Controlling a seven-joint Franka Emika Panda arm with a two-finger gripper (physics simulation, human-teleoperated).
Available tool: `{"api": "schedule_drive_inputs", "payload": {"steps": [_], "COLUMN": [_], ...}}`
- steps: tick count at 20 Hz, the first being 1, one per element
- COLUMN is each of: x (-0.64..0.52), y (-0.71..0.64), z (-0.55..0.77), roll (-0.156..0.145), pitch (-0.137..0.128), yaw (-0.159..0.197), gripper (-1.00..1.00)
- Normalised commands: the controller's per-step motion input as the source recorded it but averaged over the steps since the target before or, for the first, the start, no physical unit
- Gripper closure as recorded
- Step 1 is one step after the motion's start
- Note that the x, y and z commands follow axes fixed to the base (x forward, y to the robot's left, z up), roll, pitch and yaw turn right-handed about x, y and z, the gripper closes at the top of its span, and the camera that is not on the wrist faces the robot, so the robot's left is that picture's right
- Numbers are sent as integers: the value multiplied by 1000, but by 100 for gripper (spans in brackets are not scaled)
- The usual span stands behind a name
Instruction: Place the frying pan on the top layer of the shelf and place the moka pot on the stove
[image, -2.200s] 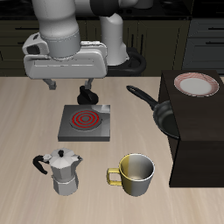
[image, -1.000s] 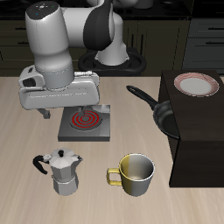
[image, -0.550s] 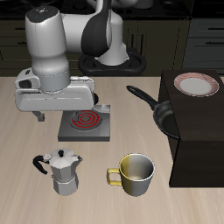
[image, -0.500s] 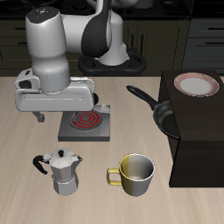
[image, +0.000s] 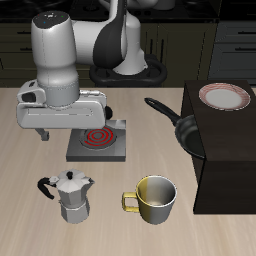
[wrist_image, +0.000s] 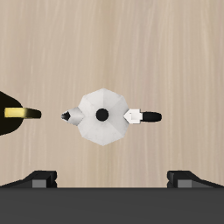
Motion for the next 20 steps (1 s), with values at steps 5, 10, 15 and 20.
{"api": "schedule_drive_inputs", "payload": {"steps": [5,10,15,20], "x": [22,31,-14,49], "y": [51,35,66,107], "z": [-246,-191,-24,-64], "roll": [0,-3,10,22], "pitch": [36,-3,-15,-21], "yaw": [27,-13,15,-5], "gripper": [-100,-100,-100,-100]}}
